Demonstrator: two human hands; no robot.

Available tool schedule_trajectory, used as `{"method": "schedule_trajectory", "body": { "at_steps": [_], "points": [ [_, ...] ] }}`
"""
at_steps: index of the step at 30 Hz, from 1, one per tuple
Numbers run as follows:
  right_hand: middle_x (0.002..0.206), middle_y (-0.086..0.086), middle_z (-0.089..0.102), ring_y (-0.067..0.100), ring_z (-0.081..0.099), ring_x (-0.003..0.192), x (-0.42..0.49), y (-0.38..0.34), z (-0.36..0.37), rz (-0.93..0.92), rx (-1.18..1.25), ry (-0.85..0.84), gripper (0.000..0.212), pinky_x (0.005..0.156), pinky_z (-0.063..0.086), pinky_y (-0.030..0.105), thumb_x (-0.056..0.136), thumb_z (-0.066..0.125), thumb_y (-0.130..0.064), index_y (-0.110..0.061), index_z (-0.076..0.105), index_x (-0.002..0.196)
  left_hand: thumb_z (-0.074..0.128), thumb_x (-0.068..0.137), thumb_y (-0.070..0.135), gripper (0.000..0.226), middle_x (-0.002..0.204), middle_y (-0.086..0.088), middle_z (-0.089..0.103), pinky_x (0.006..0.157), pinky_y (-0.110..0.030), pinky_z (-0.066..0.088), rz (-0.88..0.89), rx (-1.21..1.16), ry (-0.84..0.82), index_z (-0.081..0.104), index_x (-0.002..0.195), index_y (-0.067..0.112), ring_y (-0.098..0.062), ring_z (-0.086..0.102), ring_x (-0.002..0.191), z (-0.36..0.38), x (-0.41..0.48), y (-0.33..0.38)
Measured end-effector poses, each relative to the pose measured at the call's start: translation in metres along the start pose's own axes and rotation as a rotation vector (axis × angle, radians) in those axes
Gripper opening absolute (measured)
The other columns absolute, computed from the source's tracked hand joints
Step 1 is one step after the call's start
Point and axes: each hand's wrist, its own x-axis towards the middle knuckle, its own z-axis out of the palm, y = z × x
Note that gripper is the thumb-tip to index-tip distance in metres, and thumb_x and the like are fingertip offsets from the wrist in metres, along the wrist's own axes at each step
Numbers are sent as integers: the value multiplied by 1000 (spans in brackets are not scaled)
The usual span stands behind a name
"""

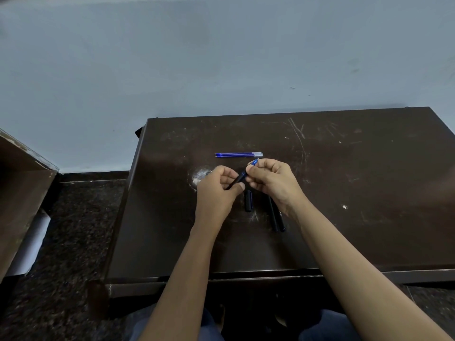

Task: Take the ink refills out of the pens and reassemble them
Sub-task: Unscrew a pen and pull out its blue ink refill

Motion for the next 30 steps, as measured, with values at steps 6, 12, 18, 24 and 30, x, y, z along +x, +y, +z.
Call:
{"method": "schedule_trajectory", "body": {
  "at_steps": [6,12,18,24,30],
  "points": [
    [73,6,64,13,62,71,0,-1,3,13,23,3,6,66,53,20,89,61,-2,-7,65,87,42,100,21,29,94,3,67,66,-2,42,-64,72,-67,65,114,11,-1,60,79,2,3,-1],
    [72,4,65,12,62,70,-1,-2,2,2,28,-15,4,66,53,20,88,63,-3,-4,66,90,63,89,17,10,81,11,65,65,-5,46,-23,53,-51,65,99,15,1,61,74,-1,0,-2],
    [70,3,65,12,62,71,0,0,3,-1,8,-10,4,67,53,21,88,63,-5,-7,66,86,49,97,24,25,97,4,64,64,1,40,-54,64,4,62,115,12,3,56,76,1,0,3],
    [70,4,65,12,62,69,0,0,-2,-18,9,-14,5,67,52,22,88,63,-3,-6,67,85,55,93,16,16,87,0,72,74,-17,52,-54,-13,-65,67,102,9,-9,68,79,6,0,-1],
    [70,3,64,11,61,70,1,0,0,-18,7,-11,4,67,53,21,87,63,-4,-6,66,86,54,95,26,18,91,5,68,69,-11,46,-107,-25,-62,64,105,15,-7,65,83,3,3,-3]
  ]
}}
